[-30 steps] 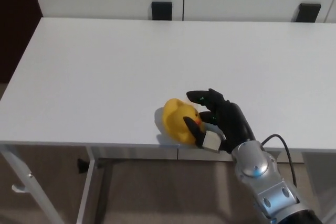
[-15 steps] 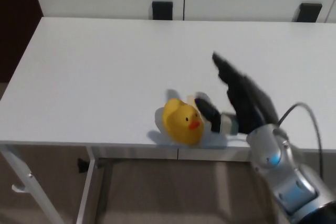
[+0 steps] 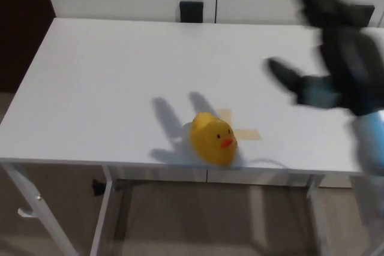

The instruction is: The robot uses its right hand to push the yellow duck toy to the center of the white desk.

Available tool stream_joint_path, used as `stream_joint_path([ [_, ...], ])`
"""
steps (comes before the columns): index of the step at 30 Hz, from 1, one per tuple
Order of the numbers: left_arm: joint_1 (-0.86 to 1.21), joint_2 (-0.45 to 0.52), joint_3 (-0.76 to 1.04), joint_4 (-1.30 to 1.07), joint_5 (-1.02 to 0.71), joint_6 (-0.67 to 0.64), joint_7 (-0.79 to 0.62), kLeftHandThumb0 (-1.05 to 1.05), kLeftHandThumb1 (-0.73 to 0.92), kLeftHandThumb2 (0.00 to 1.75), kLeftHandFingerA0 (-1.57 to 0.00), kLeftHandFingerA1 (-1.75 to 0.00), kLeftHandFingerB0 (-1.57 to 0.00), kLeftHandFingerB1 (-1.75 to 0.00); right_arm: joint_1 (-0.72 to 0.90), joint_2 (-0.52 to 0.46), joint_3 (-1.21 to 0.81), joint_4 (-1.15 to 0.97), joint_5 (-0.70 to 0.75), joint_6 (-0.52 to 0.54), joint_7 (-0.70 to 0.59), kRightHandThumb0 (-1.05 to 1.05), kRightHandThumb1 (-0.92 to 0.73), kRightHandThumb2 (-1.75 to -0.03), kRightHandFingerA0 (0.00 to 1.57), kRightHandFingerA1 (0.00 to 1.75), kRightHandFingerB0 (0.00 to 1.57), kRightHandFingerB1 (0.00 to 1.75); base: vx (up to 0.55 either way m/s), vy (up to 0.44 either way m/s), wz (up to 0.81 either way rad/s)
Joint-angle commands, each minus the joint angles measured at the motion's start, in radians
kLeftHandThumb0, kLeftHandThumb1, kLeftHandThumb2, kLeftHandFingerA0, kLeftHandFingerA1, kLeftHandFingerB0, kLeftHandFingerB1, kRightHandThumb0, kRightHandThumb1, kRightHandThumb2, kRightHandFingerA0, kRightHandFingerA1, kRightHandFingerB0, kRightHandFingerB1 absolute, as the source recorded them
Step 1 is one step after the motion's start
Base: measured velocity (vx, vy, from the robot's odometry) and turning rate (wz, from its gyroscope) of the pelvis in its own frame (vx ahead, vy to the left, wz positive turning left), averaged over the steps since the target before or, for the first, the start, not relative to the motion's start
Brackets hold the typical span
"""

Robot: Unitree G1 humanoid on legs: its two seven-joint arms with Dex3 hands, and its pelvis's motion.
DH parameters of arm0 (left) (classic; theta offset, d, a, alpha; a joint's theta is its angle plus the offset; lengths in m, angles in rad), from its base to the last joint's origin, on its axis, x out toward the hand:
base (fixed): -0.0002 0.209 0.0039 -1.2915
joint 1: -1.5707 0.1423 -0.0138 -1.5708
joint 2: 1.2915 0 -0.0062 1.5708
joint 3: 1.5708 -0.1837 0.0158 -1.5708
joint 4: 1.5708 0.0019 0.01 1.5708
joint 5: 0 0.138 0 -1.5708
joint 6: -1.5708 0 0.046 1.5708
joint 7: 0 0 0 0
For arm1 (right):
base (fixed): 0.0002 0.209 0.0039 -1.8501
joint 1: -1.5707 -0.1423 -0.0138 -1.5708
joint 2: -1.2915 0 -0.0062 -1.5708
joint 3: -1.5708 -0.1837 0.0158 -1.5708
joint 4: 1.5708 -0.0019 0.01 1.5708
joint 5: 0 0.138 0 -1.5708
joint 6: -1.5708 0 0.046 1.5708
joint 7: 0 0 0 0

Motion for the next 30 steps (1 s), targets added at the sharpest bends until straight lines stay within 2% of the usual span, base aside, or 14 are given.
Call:
stream_joint_path([
  [1,0.005,0.007,0.009,0.002,-0.003,-0.014,0.007,-0.16,0.63,0.71,-0.88,-0.78,-0.85,-0.63,0.207,-0.182,-0.321,-0.091,0.078,-0.081,0.075,-0.94,-0.92,-0.69,0.0,0.0,0.0,0.0,0.0,0.0,0.0],
  [4,0.008,0.009,0.013,-0.001,-0.007,-0.017,0.004,-0.16,0.63,0.72,-0.87,-0.77,-0.85,-0.62,0.319,-0.226,-0.512,-0.055,0.169,-0.135,0.09,-0.81,-0.8,-0.83,0.0,0.0,0.0,0.0,0.0,0.0,-0.02],
  [5,0.008,0.011,0.015,0.001,-0.007,-0.016,0.003,-0.15,0.67,0.71,-0.87,-0.7,-0.82,-0.58,0.376,-0.233,-0.619,0.008,0.213,-0.169,0.08,-1.05,-0.74,-0.99,0.0,0.15,0.0,0.07,0.0,0.0,-0.07],
  [6,0.007,0.013,0.015,0.003,-0.007,-0.015,0.003,-0.15,0.67,0.71,-0.87,-0.7,-0.82,-0.58,0.415,-0.237,-0.692,0.053,0.242,-0.192,0.072,-1.05,-0.74,-0.99,0.0,0.15,0.0,0.07,0.0,0.0,0.0],
  [7,0.006,0.013,0.016,0.004,-0.007,-0.015,0.004,-0.15,0.65,0.75,-0.87,-0.75,-0.85,-0.6,0.457,-0.223,-0.778,0.109,0.291,-0.227,0.057,-0.49,-0.83,-0.89,0.0,0.0,0.0,0.0,0.0,0.0,0.0],
  [8,0.006,0.013,0.017,0.005,-0.007,-0.016,0.004,-0.15,0.65,0.75,-0.87,-0.75,-0.85,-0.6,0.483,-0.212,-0.833,0.146,0.325,-0.252,0.047,-0.49,-0.83,-0.89,0.0,0.0,0.0,0.0,0.0,0.0,0.0],
  [9,0.008,0.013,0.019,0.004,-0.009,-0.02,0.004,-0.19,0.65,0.64,-0.87,-0.79,-0.88,-0.63,0.538,-0.197,-0.916,0.259,0.375,-0.329,0.011,-0.91,-0.65,-0.96,0.0,0.13,0.0,0.12,0.0,0.0,0.0],
  [12,0.01,0.014,0.022,0.0,-0.013,-0.02,0.003,-0.2,0.65,0.64,-0.87,-0.8,-0.87,-0.63,0.607,-0.19,-1.0,0.419,0.403,-0.405,-0.046,-0.82,-0.64,-1.01,0.0,0.24,0.0,0.2,0.0,0.0,0.0],
  [13,0.011,0.015,0.019,-0.001,-0.01,-0.021,0.005,-0.17,0.65,0.72,-0.87,-0.79,-0.85,-0.63,0.615,-0.181,-1.015,0.492,0.409,-0.419,-0.087,-0.57,-0.59,-0.97,0.24,0.64,0.02,0.42,0.0,0.0,0.0],
  [18,0.008,0.016,0.014,-0.001,-0.005,-0.013,0.006,-0.18,0.68,0.68,-0.85,-0.73,-0.82,-0.61,0.616,-0.175,-1.021,0.742,0.398,-0.512,-0.223,-0.32,-0.76,-0.78,0.43,0.56,0.15,0.42,0.0,0.0,0.0],
  [21,0.005,0.019,0.021,-0.001,-0.011,-0.008,0.003,-0.19,0.67,0.63,-0.87,-0.75,-0.86,-0.61,0.611,-0.15,-1.004,0.903,0.415,-0.598,-0.256,-0.2,-0.51,-1.08,0.56,0.55,0.3,0.43,0.0,0.0,0.0],
  [25,-0.001,0.024,0.017,0.0,-0.006,-0.003,0.009,-0.19,0.69,0.62,-0.88,-0.74,-0.85,-0.58,0.62,-0.136,-0.951,1.014,0.411,-0.615,-0.198,-0.16,-0.51,-0.97,0.71,0.53,0.36,0.44,0.0,0.0,0.0],
  [26,0.0,0.027,0.014,-0.001,-0.002,-0.008,0.007,-0.19,0.69,0.64,-0.86,-0.74,-0.81,-0.59,0.619,-0.136,-0.936,1.053,0.419,-0.608,-0.148,-0.09,-0.42,-1.03,0.86,0.51,0.63,0.5,0.0,0.0,0.0],
  [30,0.002,0.03,0.009,-0.001,0.003,-0.016,0.006,-0.17,0.67,0.66,-0.86,-0.72,-0.82,-0.59,0.614,-0.149,-0.897,1.137,0.414,-0.609,-0.065,-0.01,-0.3,-1.21,0.96,0.53,0.78,0.53,0.0,0.0,0.0],
])
